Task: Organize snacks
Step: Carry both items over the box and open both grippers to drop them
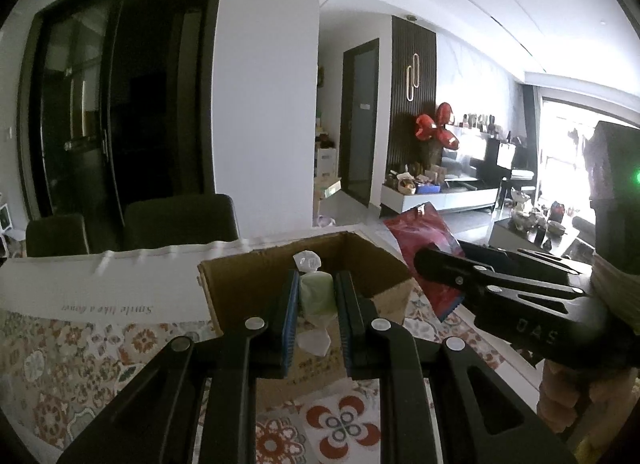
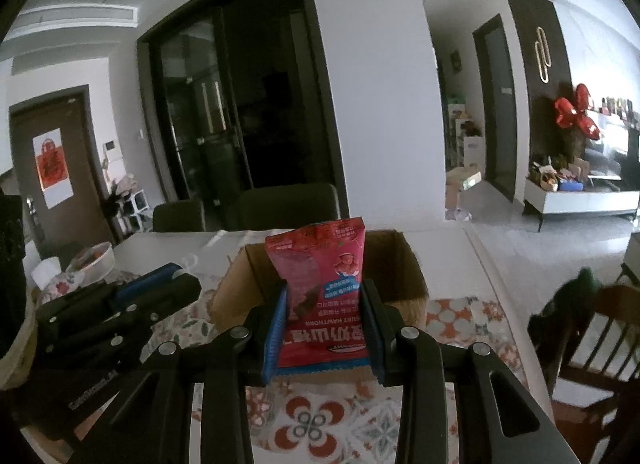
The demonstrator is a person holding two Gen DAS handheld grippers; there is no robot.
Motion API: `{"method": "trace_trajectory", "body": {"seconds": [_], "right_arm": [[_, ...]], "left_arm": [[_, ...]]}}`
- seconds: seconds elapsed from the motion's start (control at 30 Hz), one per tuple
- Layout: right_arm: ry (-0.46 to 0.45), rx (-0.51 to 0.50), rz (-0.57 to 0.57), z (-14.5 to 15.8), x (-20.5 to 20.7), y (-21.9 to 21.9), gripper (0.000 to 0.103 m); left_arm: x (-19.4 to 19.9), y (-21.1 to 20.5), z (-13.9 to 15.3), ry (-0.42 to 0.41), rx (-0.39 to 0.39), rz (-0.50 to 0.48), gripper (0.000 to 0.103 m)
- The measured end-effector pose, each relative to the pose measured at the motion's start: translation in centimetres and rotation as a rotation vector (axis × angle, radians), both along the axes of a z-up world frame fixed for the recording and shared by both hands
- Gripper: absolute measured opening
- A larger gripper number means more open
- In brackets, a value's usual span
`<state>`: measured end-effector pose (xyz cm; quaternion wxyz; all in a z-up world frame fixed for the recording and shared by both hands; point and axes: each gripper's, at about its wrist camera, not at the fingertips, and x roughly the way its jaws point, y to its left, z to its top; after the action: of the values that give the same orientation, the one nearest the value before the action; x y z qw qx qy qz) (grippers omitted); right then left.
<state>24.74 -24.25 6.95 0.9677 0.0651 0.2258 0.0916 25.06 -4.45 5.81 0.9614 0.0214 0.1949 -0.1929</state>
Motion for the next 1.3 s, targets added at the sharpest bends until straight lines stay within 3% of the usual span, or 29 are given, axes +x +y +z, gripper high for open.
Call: {"method": "trace_trajectory", "body": {"seconds": [0.4,0.7,0.73,0.83,0.87,0.97,1.1,1.2,1.3], "right_arm": [[0.045,-0.054,-0.004,0.2,5.4,-0.6,0.036],[0.103,-0.065,-0.013,-0.7,9.0,-0.8,0.036],[0.108,-0.061,-0.013,-0.9,9.3,-0.8,0.036],[0.143,-0.058,-0.015,-1.4,10.5,-0.9,0.036],[0.153,-0.058,-0.022,-1.5,10.6,-0.9,0.038],[0.153,-0.074,-0.062,-1.6,10.7,-1.0,0.056],[0.145,-0.105,-0.072,-1.8,9.4,-0.5,0.057],[0.131,-0.097,-0.083,-1.7,8.2,-0.4,0.066],[0.121,-0.088,-0.102,-1.4,6.8,-0.3,0.066]], "left_arm": [[5.4,-0.4,-0.3,0.066,0.001,0.016,0.019],[10.4,-0.7,-1.7,0.191,0.003,0.007,0.020],[10.8,-0.7,-1.9,0.201,0.006,0.014,0.022],[11.7,-0.5,-2.2,0.216,-0.001,0.033,0.050],[11.7,-0.3,-2.3,0.208,-0.002,0.055,0.050],[11.4,0.1,-2.5,0.197,0.010,0.092,0.052],[9.9,0.4,-2.2,0.146,0.055,0.144,0.059],[8.4,0.7,-2.0,0.117,0.073,0.176,0.061],[7.0,1.0,-1.5,0.094,0.080,0.181,0.067]]}}
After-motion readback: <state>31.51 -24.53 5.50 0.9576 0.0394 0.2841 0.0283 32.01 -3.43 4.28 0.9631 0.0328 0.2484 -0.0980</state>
